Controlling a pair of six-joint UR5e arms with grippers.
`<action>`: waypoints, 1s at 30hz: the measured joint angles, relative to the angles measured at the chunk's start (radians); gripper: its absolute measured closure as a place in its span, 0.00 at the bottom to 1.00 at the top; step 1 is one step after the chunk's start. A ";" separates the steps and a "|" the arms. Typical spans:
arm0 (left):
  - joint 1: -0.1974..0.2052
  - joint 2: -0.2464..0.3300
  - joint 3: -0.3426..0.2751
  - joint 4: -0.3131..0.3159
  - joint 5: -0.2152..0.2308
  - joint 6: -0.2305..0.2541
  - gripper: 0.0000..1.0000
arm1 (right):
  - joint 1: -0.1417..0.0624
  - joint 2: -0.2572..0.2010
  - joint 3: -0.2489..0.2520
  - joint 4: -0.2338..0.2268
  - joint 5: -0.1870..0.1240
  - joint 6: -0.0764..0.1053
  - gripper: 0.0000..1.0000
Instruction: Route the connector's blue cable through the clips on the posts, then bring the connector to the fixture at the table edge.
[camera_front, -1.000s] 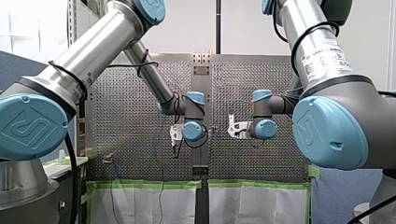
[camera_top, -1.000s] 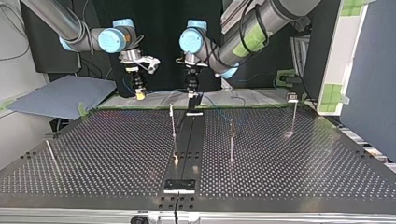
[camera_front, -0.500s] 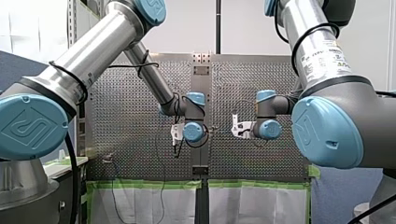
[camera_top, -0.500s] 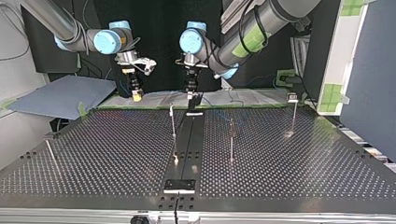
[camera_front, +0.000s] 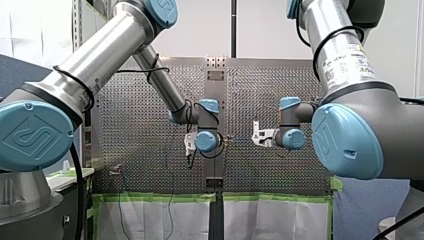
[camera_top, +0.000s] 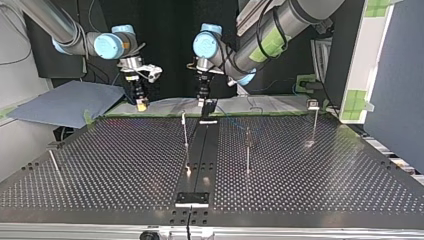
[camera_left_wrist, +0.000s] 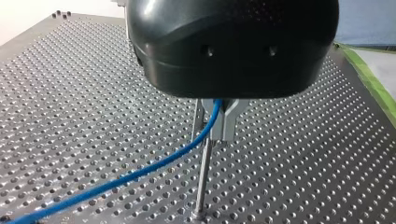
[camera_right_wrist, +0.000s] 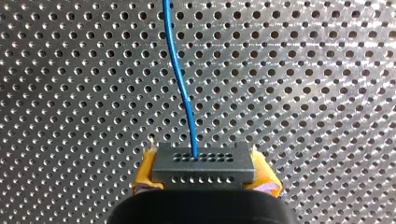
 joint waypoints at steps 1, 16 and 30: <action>0.000 0.000 0.000 0.000 0.002 0.000 0.98 | -0.003 0.000 -0.001 -0.001 -0.001 0.001 0.93; -0.001 -0.001 0.000 0.000 0.020 -0.004 0.98 | -0.038 0.000 -0.001 0.005 -0.002 0.008 0.93; 0.004 -0.008 0.036 -0.006 0.031 -0.020 0.98 | -0.044 0.001 0.001 0.006 -0.025 0.009 0.93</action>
